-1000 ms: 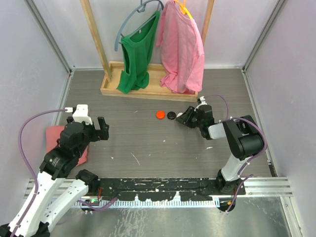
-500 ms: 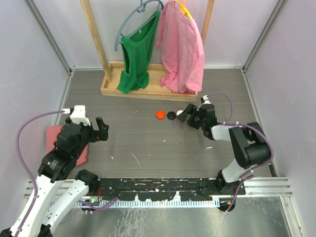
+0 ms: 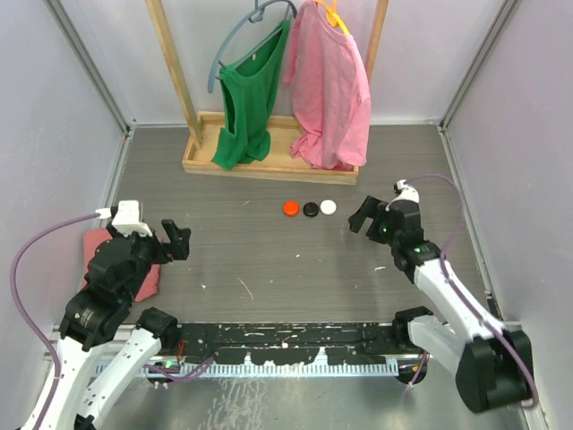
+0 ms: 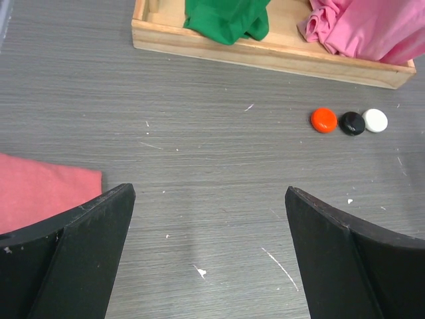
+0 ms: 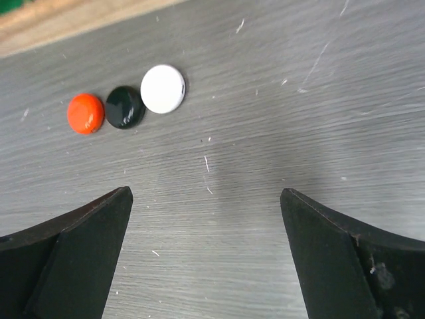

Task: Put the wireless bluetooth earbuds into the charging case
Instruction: Place the charging case at the center of the board, then reset both arms

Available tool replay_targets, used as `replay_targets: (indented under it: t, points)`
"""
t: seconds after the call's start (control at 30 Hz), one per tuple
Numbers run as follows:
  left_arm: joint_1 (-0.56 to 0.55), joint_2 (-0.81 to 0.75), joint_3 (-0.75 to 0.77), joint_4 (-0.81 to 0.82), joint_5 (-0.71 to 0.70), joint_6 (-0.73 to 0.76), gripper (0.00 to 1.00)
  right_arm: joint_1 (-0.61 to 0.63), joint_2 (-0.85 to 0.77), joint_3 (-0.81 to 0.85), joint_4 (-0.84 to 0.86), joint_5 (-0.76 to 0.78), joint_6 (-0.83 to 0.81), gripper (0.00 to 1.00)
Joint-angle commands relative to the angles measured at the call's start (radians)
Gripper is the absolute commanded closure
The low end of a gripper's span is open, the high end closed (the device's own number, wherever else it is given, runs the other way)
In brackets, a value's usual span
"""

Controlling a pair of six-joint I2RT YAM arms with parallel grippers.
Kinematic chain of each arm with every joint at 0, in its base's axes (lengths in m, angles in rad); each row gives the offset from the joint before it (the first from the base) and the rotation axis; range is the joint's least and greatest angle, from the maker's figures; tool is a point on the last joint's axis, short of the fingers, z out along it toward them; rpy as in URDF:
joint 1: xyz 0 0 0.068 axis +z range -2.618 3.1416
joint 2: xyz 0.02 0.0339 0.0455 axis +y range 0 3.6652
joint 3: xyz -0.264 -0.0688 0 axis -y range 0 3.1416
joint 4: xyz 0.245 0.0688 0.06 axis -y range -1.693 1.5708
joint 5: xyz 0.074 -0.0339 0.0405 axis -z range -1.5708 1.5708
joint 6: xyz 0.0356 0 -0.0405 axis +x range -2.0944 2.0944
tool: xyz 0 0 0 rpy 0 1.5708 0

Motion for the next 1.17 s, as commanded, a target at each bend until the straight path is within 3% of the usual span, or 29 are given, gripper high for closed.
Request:
replay_targets:
  t: [0.0, 0.13, 0.3, 0.57, 1.13]
  points:
    - [0.005, -0.059, 0.014, 0.007, -0.042, -0.019, 0.02, -0.004, -0.249, 0.065, -0.202, 0.133, -0.119, 0.0]
    - [0.006, -0.124, -0.01, 0.019, -0.063, -0.029, 0.02, -0.004, -0.439, 0.135, -0.312, 0.155, -0.193, 0.0]
    - [0.006, -0.194, -0.031, 0.039, -0.061, -0.041, 0.02, -0.003, -0.552, 0.223, -0.38, 0.157, -0.243, 0.0]
    - [0.005, -0.28, -0.09, 0.043, -0.063, -0.04, 0.02, -0.005, -0.624, 0.259, -0.42, 0.199, -0.302, 0.0]
    - [0.008, -0.24, -0.095, 0.035, -0.045, -0.023, 0.02, -0.004, -0.66, 0.235, -0.395, 0.157, -0.307, 0.0]
